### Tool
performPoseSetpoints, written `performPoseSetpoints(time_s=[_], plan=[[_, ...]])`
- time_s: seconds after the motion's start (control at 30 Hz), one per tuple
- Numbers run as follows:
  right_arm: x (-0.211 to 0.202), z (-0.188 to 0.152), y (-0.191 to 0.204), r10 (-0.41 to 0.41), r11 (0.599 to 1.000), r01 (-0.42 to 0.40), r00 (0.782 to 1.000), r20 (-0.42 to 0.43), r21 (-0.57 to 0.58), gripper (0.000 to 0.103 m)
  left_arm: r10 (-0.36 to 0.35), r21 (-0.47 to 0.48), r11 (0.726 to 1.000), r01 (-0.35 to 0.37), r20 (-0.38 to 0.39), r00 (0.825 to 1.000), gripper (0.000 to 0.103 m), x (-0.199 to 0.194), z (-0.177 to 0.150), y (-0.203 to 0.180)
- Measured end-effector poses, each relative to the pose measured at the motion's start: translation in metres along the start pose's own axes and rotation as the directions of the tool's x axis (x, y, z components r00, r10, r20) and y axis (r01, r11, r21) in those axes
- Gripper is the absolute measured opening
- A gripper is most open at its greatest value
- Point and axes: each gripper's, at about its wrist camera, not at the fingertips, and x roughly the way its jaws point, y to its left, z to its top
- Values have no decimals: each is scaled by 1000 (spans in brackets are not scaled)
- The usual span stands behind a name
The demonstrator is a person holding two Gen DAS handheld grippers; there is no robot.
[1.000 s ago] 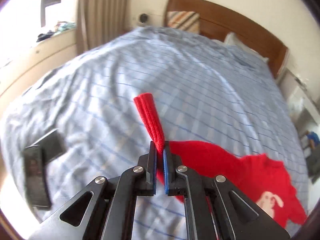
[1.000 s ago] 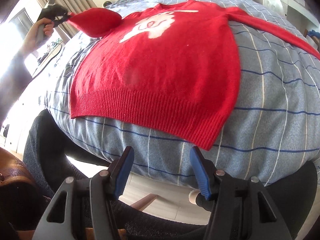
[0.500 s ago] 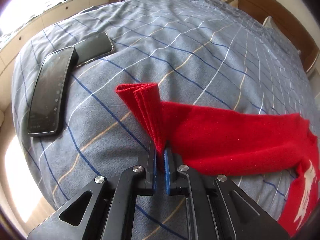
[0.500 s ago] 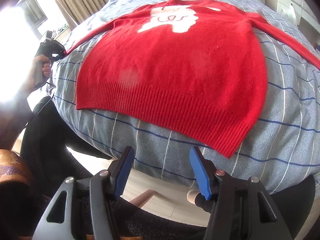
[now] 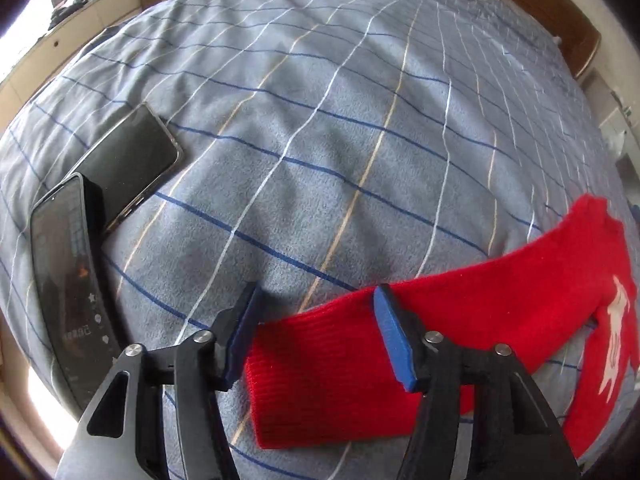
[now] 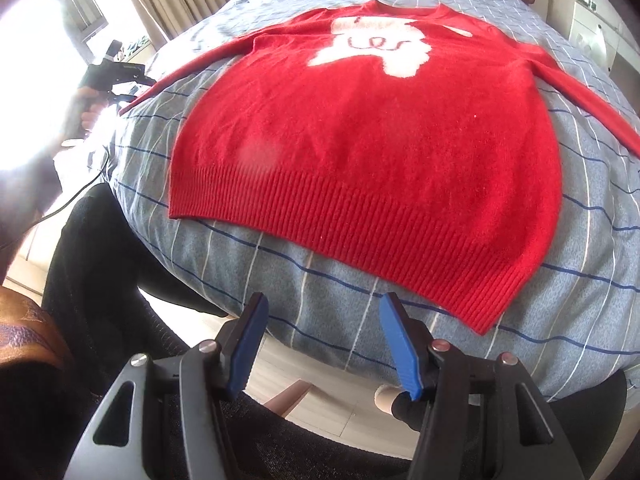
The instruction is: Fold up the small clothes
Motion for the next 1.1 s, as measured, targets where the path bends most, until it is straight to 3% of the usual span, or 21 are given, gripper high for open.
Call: performPoseSetpoints(time_s=[0.03,0.07,0.13,0.2,0.3,0.4,0.47,0.5,0.53,0.6,0.63,0.7,0.77,0.87,0.93,1.1], plan=[[0,0,1,-2,1000,2,1000,0,0,58,-3,6,1000,3,10,1000,0,0,-2,0],[0,-1,1,-4,1000,4,1000,-3,1,58,-10,23,1000,10,4,1000,1,0,-3,-2],[0,-3,1,-11,1000,11,1000,-11,2,58,103,84,990,-109,68,992,0,-9,-5,-11],[-1,-3,1,-16,1000,16,1000,-16,2,58,151,55,986,-159,131,980,0,-21,-1,-7],[0,-2,1,-20,1000,20,1000,-17,-1,58,139,-37,990,-135,168,976,0,-27,11,15],[1,1,5,-20,1000,20,1000,-14,-9,58,105,-18,994,-104,214,971,0,-33,5,12],[0,2,8,-21,1000,21,1000,-7,-13,58,67,31,996,-78,262,963,6,-49,-7,-6],[0,3,10,-21,1000,21,1000,-4,-14,58,20,72,997,-43,288,957,19,-59,-16,-16],[1,3,11,-19,1000,19,1000,-7,-14,58,-24,116,993,-13,312,950,45,-68,-24,-31],[6,4,16,-14,1000,14,1000,-24,-20,58,-80,189,982,11,363,929,79,-79,-37,-62],[9,5,19,-15,1000,14,999,-36,-28,58,-111,214,976,30,377,919,88,-80,-42,-77],[13,8,26,-17,999,14,999,-50,-46,58,-170,253,964,78,364,916,90,-71,-44,-103],[15,12,34,-15,998,12,999,-51,-55,58,-176,252,964,88,350,920,91,-50,-42,-124],[15,17,44,-25,997,22,999,-44,-68,58,-122,264,964,35,322,939,99,-9,-39,-144],[15,19,49,-35,996,31,998,-48,-78,58,-30,294,954,-48,256,966,103,24,-39,-150],[18,18,61,-47,995,41,996,-70,-87,58,-43,310,950,-42,261,964,103,25,-42,-144]])
